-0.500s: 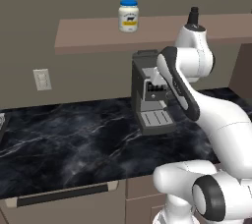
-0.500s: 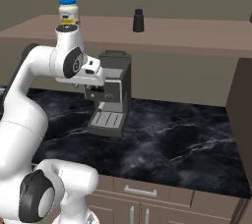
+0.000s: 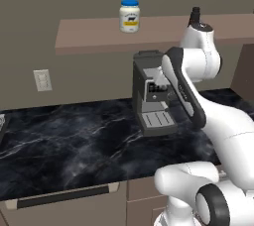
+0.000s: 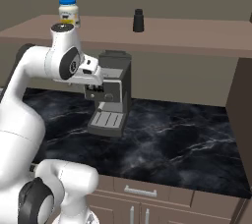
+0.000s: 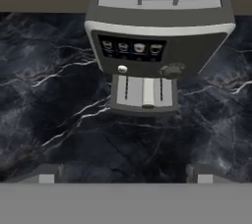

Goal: Move the mayonnaise and shaker from the cabinet to the dining counter.

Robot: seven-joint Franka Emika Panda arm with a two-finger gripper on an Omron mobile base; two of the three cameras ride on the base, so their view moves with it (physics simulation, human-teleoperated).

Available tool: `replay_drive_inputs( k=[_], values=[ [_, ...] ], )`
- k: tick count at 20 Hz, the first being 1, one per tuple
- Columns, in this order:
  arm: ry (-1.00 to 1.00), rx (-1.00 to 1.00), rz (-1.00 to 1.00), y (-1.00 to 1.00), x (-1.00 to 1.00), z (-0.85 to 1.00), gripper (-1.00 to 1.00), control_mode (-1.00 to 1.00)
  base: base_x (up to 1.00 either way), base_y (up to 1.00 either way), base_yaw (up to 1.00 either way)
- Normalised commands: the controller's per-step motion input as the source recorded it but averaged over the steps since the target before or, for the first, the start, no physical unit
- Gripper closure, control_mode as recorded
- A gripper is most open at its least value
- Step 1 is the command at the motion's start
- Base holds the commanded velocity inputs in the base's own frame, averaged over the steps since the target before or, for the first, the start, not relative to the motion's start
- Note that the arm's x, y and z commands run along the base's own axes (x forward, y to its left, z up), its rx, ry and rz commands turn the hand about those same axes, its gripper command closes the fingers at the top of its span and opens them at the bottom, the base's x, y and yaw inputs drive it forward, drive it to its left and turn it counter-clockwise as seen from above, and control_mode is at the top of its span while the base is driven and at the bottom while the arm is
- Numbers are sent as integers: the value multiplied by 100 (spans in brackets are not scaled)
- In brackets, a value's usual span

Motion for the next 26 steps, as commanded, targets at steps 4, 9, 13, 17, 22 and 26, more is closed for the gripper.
replay_drive_inputs(
  k=[4, 9, 13, 17, 22, 26],
  values=[
    [-27, 7, 6, 0, -22, 63, -100, -100, 0, 0, 0],
    [-27, 6, 9, 10, -9, 68, -100, -100, 0, 0, 0],
    [-23, 3, 10, 22, 0, 70, -100, -100, 0, 0, 0],
    [-10, 2, 11, 26, 1, 77, -100, -100, 0, 0, 0],
    [0, 0, 8, 32, 6, 57, -100, -100, 0, 0, 0],
    [1, 0, 4, 36, 12, 31, -100, -100, 0, 0, 0]
  ],
)
